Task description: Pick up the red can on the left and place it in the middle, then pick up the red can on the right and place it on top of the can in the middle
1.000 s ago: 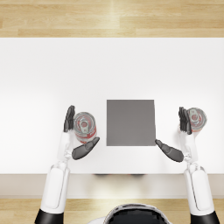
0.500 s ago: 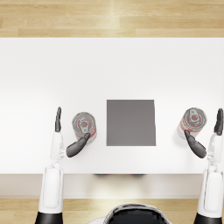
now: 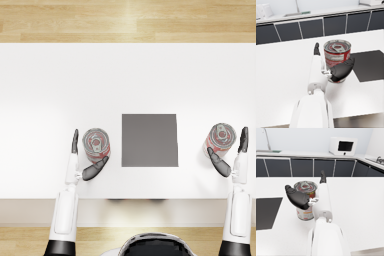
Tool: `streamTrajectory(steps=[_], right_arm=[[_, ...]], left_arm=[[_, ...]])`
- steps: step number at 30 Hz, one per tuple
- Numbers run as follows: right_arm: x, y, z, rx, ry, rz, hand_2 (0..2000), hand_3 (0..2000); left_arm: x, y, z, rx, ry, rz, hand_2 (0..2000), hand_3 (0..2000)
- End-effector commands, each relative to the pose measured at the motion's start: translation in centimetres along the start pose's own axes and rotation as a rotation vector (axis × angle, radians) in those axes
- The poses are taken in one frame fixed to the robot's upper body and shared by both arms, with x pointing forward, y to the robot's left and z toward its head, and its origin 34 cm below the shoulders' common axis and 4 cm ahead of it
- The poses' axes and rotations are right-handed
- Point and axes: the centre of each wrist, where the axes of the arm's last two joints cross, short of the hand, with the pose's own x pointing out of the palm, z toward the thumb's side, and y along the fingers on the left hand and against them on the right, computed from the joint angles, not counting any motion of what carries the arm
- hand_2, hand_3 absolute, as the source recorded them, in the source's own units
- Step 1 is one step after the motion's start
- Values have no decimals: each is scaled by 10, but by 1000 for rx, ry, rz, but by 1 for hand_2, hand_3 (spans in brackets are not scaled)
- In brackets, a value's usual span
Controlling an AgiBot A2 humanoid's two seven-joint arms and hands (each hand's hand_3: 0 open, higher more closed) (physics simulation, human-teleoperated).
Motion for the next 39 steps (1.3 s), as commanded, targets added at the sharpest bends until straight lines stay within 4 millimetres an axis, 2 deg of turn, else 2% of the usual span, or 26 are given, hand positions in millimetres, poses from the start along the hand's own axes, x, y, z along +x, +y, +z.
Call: streamTrajectory(steps=[1,7,13,18,19,20,22,23,24,27,31,36,39], right_arm=[[5,-7,-6,22,-4,13,0,0],[8,-22,-25,99,-22,3,0,0],[13,-27,-47,189,-31,3,0,0],[15,-31,-49,200,-41,-1,0,0],[15,-30,-47,190,-42,-2,1361,327],[14,-30,-45,183,-47,8,2000,653],[13,-31,-38,153,-56,42,2000,1307],[15,-30,-29,114,-57,47,2000,1520],[31,-26,16,-60,-50,114,2000,1520],[40,-25,34,-131,-52,151,2000,1520],[42,-27,43,-168,-59,173,2000,1520],[58,-28,57,-218,-68,229,2000,1520],[71,-29,68,-254,-77,255,2000,1520]], left_arm=[[3,6,-5,-22,-6,-4,0,0],[6,18,-16,-68,-25,4,0,0],[11,25,-25,-105,-41,5,0,0],[13,30,-26,-116,-55,7,0,0],[12,28,-26,-113,-58,8,1361,327],[12,28,-26,-112,-62,2,2000,653],[12,28,-24,-103,-65,0,2000,1307],[12,30,-20,-88,-68,-1,2000,1520],[37,30,31,106,-59,-96,2000,1520],[61,39,48,156,-69,-160,2000,1520],[82,46,56,173,-76,-225,2000,1520],[112,67,43,88,-68,-292,2000,1520],[128,70,31,29,-47,-341,2000,1520]])
